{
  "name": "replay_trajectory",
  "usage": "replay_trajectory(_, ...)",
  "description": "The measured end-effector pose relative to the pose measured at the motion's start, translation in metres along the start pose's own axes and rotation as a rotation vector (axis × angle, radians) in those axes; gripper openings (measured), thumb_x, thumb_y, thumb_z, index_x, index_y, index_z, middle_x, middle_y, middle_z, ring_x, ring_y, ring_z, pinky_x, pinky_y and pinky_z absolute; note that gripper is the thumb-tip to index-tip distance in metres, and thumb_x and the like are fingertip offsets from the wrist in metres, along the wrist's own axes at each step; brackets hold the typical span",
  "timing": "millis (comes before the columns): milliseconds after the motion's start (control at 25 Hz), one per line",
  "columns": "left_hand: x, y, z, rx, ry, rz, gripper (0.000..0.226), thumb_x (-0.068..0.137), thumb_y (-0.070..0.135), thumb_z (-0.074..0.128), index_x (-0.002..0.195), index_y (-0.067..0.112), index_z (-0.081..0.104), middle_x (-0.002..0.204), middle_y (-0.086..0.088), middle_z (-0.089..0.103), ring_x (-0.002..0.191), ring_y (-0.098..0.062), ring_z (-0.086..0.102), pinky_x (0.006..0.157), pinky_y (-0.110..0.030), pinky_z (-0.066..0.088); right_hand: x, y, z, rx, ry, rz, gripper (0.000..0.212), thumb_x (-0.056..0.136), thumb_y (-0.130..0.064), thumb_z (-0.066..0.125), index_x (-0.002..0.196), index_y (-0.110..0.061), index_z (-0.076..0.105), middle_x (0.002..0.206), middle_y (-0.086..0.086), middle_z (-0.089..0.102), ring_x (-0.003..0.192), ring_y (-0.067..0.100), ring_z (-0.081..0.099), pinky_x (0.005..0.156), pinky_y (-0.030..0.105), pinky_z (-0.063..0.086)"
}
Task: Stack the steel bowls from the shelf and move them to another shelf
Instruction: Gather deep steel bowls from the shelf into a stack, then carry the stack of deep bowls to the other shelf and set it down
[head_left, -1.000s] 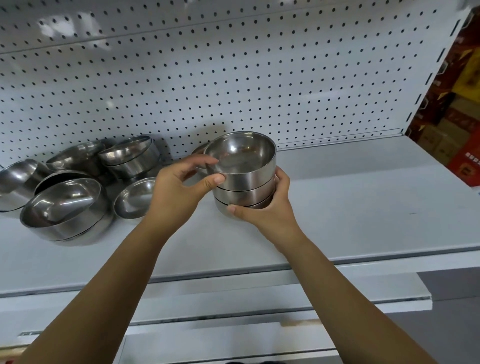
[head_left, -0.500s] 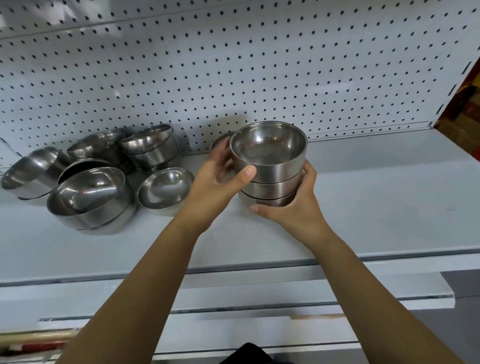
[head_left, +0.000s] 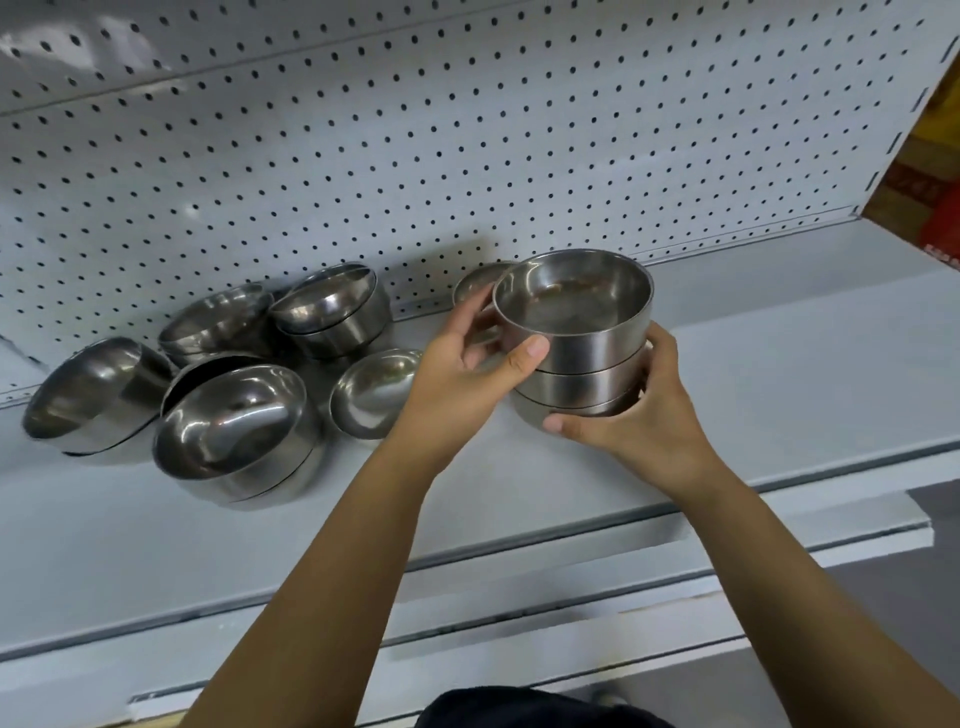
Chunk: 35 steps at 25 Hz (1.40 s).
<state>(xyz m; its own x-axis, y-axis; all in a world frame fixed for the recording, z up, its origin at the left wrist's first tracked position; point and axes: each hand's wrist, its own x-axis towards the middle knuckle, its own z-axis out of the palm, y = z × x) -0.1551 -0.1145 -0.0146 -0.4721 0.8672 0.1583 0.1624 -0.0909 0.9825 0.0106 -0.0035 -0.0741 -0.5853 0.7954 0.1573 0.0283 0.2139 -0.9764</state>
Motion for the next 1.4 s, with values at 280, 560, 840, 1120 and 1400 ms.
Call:
replay_trajectory(280, -0.01, 0.005, 0.008, 0.009, -0.089, 0.089, 0.072, 0.08, 0.042, 0.081, 0.145, 0.035, 0.05, 0.143, 0.013, 0.059, 0.13, -0.012, 0.06, 0.111, -0.047, 0.047, -0.033, -0.01, -0.007, -0.017, 0.113, -0.005, 0.12, 0.054, -0.029, 0.105, 0.148, -0.04, 0.03, 0.138, -0.018, 0.052, 0.121, 0.001, 0.06, 0.096, 0.028, 0.059)
replay_trajectory(560, -0.007, 0.027, 0.073, -0.062, -0.362, 0.14, 0.063, 0.077, 0.045, 0.085, 0.132, 0.045, 0.055, 0.138, 0.025, 0.059, 0.122, -0.003, 0.062, 0.09, -0.022, 0.055, -0.098, -0.027, -0.065, -0.093, 0.413, -0.016, 0.122, 0.055, -0.027, 0.105, 0.151, -0.037, 0.03, 0.144, -0.012, 0.053, 0.13, 0.006, 0.057, 0.106, 0.036, 0.054)
replay_trajectory(840, -0.025, 0.057, 0.188, -0.116, -0.68, 0.199, 0.064, 0.071, 0.052, 0.078, 0.13, 0.046, 0.054, 0.134, 0.03, 0.059, 0.124, 0.0, 0.06, 0.086, -0.017, 0.056, -0.185, -0.052, -0.14, -0.172, 0.768, 0.043, 0.123, 0.049, -0.03, 0.105, 0.149, -0.038, 0.034, 0.14, -0.014, 0.059, 0.128, 0.004, 0.06, 0.107, 0.04, 0.055)
replay_trajectory(1120, -0.056, 0.082, 0.322, -0.191, -0.956, 0.265, 0.066, 0.077, 0.041, 0.079, 0.137, 0.031, 0.052, 0.134, 0.02, 0.061, 0.125, -0.001, 0.059, 0.097, -0.026, 0.056, -0.269, -0.056, -0.222, -0.168, 1.038, 0.091, 0.123, 0.051, -0.032, 0.106, 0.149, -0.039, 0.034, 0.141, -0.014, 0.058, 0.13, 0.007, 0.06, 0.101, 0.046, 0.058)
replay_trajectory(1400, -0.092, 0.105, 0.464, -0.249, -1.059, 0.278, 0.069, 0.075, 0.032, 0.08, 0.137, 0.018, 0.053, 0.133, 0.007, 0.067, 0.124, -0.005, 0.062, 0.109, -0.04, 0.05, -0.334, -0.05, -0.337, -0.18, 1.163, 0.129, 0.124, 0.049, -0.033, 0.107, 0.15, -0.035, 0.034, 0.141, -0.012, 0.06, 0.13, 0.012, 0.062, 0.101, 0.049, 0.058)
